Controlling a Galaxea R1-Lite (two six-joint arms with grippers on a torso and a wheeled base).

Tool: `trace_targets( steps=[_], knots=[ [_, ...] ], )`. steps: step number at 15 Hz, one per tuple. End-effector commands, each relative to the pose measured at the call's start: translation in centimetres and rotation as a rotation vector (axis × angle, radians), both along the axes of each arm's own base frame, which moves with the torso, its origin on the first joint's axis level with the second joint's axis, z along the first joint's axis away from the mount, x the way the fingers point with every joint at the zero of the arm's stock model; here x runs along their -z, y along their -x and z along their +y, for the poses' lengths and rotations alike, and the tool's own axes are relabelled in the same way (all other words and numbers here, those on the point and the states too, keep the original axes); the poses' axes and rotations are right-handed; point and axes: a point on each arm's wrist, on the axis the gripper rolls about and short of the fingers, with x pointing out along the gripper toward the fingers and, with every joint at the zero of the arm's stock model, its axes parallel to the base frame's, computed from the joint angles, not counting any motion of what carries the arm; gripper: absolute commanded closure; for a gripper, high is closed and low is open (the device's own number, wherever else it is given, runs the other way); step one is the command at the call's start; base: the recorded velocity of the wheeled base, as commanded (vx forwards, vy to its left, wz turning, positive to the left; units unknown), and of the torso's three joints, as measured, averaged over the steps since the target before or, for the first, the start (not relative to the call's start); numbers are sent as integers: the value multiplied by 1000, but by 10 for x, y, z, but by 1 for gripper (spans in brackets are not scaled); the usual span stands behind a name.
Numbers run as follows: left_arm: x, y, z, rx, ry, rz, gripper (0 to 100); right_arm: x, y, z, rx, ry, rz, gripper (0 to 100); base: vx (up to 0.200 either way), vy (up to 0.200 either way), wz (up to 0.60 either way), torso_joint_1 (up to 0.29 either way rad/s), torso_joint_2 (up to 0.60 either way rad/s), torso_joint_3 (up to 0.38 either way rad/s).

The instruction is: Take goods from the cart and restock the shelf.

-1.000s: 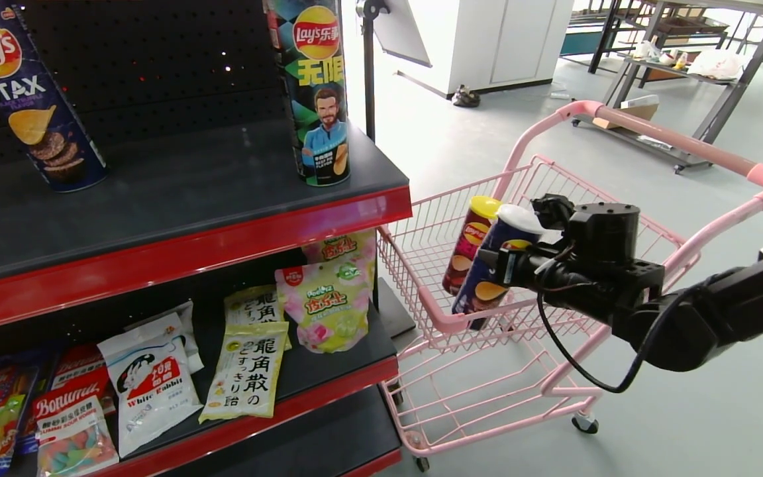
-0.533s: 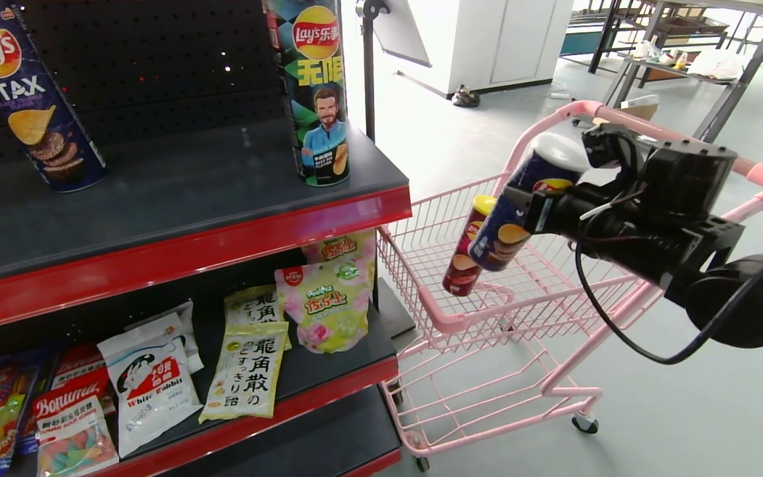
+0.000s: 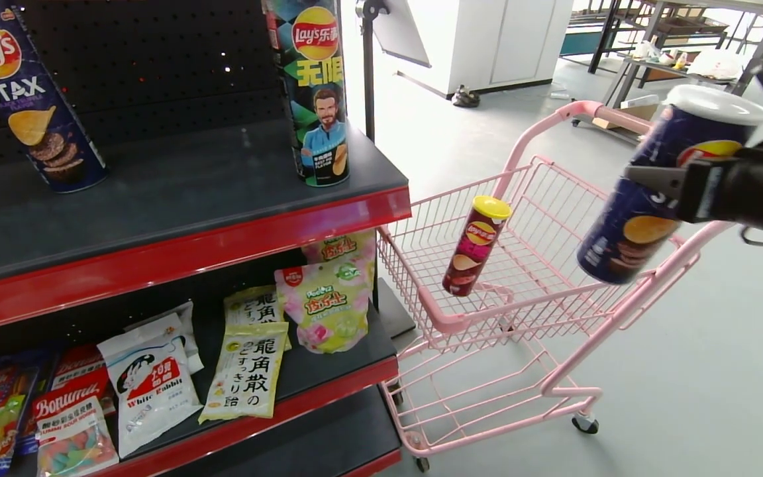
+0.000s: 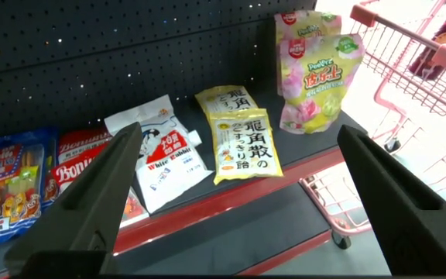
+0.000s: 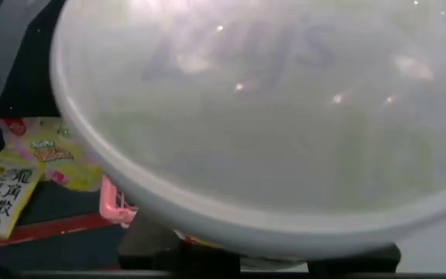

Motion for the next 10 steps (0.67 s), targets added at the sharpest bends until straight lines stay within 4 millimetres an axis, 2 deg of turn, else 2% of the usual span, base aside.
trace_targets(
  steps=[1, 2, 3, 5, 7, 10],
  knots=[
    [0, 0, 0, 1, 0, 1, 0, 26, 132, -38, 66, -9, -13, 100, 0, 0, 0, 0, 0, 0],
    [0, 0, 0, 1, 0, 1, 0, 29, 136, -40, 71, -9, -15, 100, 0, 0, 0, 0, 0, 0],
    [0, 0, 0, 1, -1, 1, 0, 64, 178, -52, 194, 5, 14, 100, 0, 0, 0, 0, 0, 0],
    [0, 0, 0, 1, -1, 1, 0, 87, 213, -55, 237, 15, 92, 100, 0, 0, 0, 0, 0, 0],
    [0, 0, 0, 1, -1, 1, 0, 101, 224, -55, 236, 33, 94, 100, 0, 0, 0, 0, 0, 0],
    [0, 0, 0, 1, -1, 1, 0, 104, 222, -55, 243, 38, 103, 100, 0, 0, 0, 0, 0, 0]
  ],
)
